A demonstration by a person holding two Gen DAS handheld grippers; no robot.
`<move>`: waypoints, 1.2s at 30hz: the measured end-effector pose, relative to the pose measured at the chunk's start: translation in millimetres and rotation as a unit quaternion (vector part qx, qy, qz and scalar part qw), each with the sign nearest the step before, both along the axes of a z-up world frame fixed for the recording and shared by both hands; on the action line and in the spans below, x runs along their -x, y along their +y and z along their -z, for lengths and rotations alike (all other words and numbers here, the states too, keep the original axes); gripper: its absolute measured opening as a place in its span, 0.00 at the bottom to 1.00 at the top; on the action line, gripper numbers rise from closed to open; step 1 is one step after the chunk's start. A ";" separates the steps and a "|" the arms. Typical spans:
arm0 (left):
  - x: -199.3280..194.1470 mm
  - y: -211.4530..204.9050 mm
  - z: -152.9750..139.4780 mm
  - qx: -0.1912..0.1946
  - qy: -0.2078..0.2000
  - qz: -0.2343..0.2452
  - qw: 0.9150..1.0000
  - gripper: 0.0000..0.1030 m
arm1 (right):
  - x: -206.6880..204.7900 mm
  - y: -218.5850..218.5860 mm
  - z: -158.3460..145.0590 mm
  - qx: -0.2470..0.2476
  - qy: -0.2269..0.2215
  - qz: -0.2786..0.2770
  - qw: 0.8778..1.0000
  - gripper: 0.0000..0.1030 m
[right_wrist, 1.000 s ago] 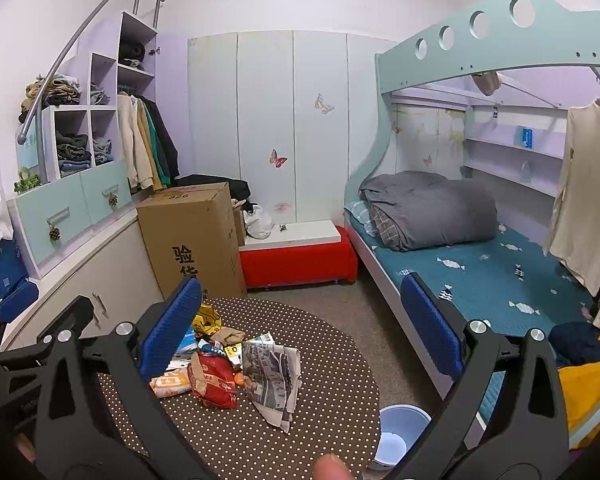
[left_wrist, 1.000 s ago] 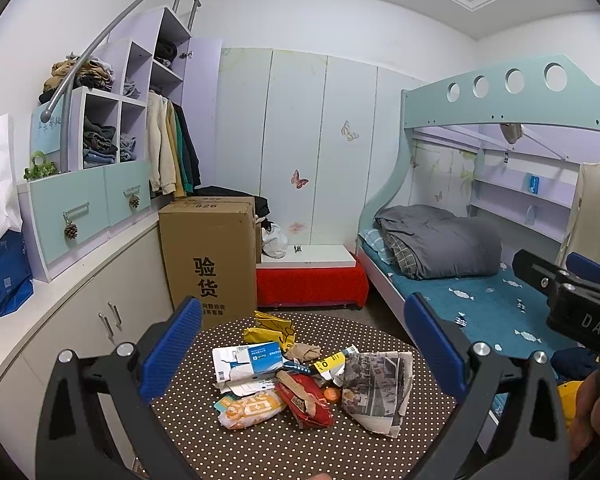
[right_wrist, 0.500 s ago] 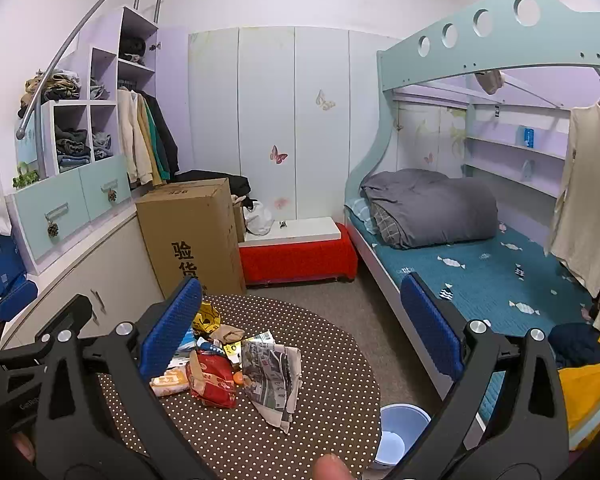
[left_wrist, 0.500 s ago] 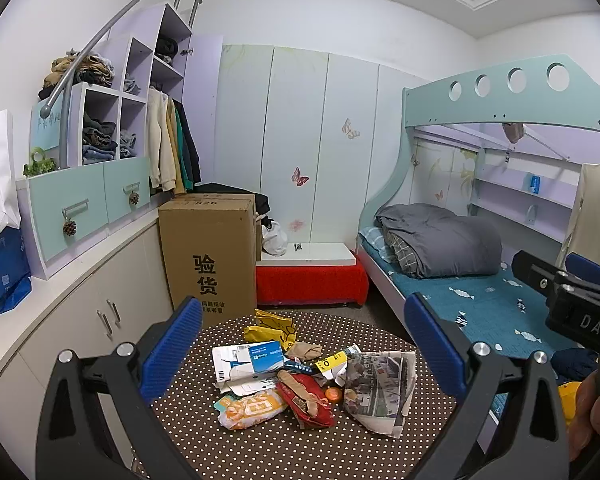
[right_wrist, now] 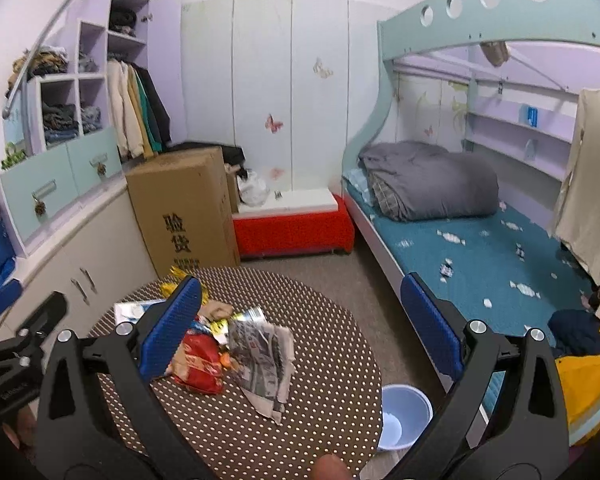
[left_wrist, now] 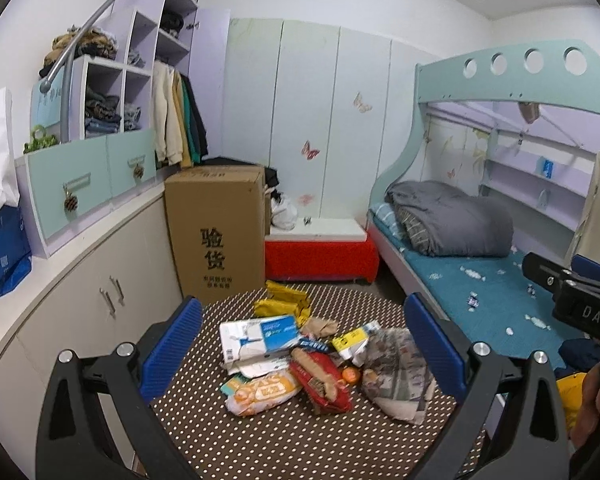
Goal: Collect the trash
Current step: 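Grasp the crumpled newspaper with the right gripper while the left gripper grasps the red snack bag, then carry the newspaper and red snack bag over the blue bin with both grippers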
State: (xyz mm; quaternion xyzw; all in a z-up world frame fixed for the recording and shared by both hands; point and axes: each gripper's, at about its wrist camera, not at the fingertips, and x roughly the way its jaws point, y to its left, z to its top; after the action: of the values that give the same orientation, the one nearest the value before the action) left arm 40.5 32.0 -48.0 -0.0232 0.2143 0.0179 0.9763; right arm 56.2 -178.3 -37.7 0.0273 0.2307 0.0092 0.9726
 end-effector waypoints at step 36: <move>-135.2 -31.1 176.4 0.011 0.226 0.067 0.972 0.47 | -100.0 -9.3 171.3 -0.141 0.208 -0.157 0.955 0.08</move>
State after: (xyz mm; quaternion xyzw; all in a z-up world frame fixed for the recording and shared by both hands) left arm 175.7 0.9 -224.4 -0.0144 0.4308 -0.0453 0.9012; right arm 156.2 -187.6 -209.0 0.1288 0.4255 0.1885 0.8757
